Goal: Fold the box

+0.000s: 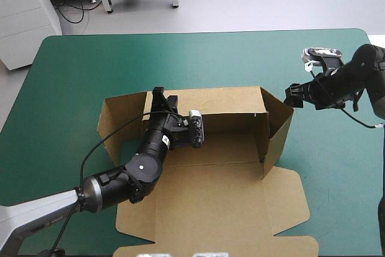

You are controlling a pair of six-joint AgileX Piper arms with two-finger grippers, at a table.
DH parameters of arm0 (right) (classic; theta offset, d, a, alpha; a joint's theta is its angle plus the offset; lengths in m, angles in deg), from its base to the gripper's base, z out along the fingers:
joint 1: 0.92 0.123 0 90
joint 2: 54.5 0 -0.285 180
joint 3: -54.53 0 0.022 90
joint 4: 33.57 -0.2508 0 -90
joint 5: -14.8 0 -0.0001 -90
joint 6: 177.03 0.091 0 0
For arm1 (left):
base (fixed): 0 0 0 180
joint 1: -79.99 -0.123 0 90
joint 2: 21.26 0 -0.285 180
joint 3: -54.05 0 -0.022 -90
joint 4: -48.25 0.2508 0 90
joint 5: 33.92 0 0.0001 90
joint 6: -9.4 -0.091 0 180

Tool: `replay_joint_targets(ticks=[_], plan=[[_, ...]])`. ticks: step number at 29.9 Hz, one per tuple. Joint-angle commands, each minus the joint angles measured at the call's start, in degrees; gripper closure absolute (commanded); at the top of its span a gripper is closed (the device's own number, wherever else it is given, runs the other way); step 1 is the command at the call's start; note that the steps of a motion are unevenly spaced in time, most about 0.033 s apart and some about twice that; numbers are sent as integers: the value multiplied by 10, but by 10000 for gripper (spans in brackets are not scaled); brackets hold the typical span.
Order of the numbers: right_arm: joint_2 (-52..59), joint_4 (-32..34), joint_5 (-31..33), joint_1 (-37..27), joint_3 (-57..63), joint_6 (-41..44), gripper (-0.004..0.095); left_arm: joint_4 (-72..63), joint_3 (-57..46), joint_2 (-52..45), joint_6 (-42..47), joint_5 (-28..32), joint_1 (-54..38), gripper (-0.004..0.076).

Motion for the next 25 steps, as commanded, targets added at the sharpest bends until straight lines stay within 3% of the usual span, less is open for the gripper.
replay_joint_targets(ticks=[1,14,25], plan=[[48,-39,0,-3,25,-35,129,15,14,-17,5,-29,2,756],[132,-98,-96,-3,138,-121,129,14,14,-17,5,-29,2,756],[136,-171,-93,-2,184,-199,129,13,14,-17,5,-30,2,756]])
